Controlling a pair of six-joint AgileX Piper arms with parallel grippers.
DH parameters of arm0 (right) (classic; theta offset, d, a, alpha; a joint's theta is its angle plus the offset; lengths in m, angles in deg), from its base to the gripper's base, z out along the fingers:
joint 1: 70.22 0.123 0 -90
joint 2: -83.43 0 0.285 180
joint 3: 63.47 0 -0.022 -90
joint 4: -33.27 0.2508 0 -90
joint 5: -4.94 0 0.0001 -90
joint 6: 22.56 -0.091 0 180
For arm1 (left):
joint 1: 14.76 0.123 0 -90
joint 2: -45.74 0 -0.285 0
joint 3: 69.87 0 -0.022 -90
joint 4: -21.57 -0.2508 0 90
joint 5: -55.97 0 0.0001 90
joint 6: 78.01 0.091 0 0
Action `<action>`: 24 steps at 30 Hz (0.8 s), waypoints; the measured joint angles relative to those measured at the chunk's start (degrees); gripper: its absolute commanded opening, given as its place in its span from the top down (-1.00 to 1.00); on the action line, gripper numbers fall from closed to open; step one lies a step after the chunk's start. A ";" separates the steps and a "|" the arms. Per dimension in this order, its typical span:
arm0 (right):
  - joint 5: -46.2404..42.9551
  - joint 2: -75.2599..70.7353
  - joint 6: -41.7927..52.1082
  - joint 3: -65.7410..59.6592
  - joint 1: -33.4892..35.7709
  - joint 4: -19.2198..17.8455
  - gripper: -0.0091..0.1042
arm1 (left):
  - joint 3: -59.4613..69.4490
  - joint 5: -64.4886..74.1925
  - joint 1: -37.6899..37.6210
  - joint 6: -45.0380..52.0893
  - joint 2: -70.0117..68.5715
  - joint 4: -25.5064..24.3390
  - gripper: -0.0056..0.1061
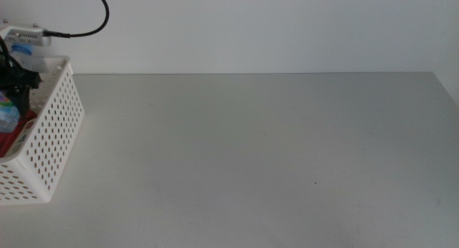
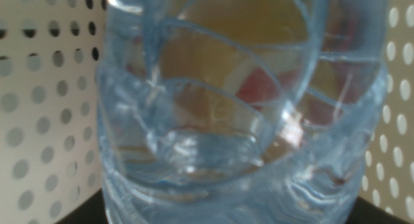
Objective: Use arms to grab the bottles and put them into the dustbin to the left of the table.
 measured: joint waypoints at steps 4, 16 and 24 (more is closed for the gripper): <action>0.00 0.00 0.00 0.00 0.00 0.00 -0.25 | 0.00 -0.26 0.00 1.31 1.25 0.06 0.21; 0.00 0.00 0.00 0.00 0.00 0.00 -0.25 | -0.42 -0.79 0.00 4.00 -0.08 2.34 -0.78; 0.00 0.00 0.00 0.00 0.00 -0.05 -0.25 | -0.42 -0.62 -0.80 -0.21 -7.32 9.64 -0.78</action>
